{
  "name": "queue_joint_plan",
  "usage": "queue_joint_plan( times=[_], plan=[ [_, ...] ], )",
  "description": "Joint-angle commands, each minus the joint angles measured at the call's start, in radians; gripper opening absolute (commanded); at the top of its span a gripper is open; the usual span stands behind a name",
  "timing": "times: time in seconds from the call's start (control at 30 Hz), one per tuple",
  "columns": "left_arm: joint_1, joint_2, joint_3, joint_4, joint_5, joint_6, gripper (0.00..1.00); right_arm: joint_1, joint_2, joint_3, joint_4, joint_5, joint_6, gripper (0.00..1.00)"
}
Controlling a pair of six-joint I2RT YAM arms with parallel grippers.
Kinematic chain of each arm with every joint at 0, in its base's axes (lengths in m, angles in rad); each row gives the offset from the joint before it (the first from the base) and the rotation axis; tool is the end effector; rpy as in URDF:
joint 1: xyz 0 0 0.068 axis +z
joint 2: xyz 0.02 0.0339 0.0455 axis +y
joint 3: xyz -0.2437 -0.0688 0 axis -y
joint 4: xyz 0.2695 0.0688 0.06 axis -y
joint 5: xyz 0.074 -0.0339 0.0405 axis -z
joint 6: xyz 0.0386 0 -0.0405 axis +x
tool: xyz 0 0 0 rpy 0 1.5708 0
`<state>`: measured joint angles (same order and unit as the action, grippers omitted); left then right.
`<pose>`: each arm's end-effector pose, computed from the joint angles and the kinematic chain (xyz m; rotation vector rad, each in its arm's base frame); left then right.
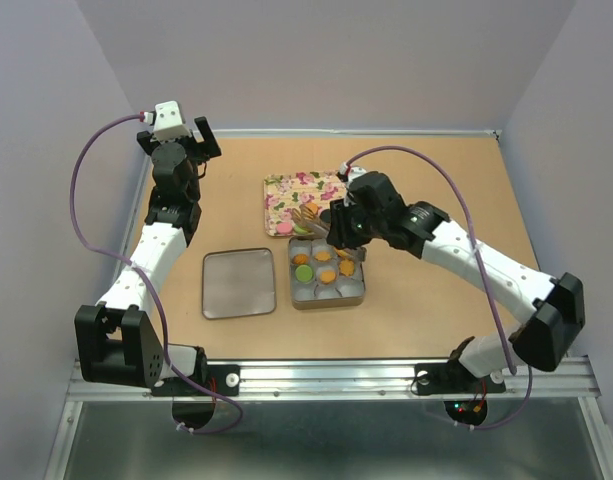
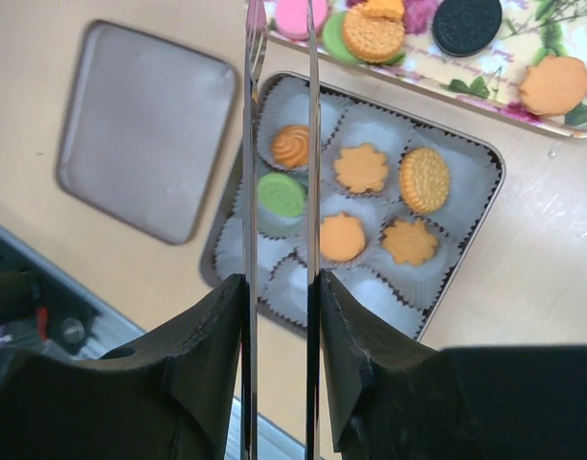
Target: Pack the cookies
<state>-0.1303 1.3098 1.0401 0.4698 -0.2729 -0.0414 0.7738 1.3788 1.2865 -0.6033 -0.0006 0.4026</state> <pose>0.3403 -0.0341 0.3571 -0.1677 1.3681 0.0434 0.2388 0.2333 0.3155 -0.4328 2.3032 0.6089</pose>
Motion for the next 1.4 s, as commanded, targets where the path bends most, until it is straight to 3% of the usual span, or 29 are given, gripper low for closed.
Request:
queue_joint_plan(
  times=[0.0,0.5,1.37],
  plan=[
    [-0.006,-0.030,-0.003,0.041,0.000,0.005,0.99,0.007,0.100,0.115,-0.030,0.135,-0.039,0.41],
    [-0.006,-0.023,0.000,0.041,-0.003,0.009,0.99,0.007,0.296,0.263,-0.046,0.214,-0.116,0.44],
    [-0.006,-0.020,0.003,0.039,-0.006,0.012,0.99,0.007,0.468,0.373,-0.064,0.122,-0.150,0.46]
  ],
)
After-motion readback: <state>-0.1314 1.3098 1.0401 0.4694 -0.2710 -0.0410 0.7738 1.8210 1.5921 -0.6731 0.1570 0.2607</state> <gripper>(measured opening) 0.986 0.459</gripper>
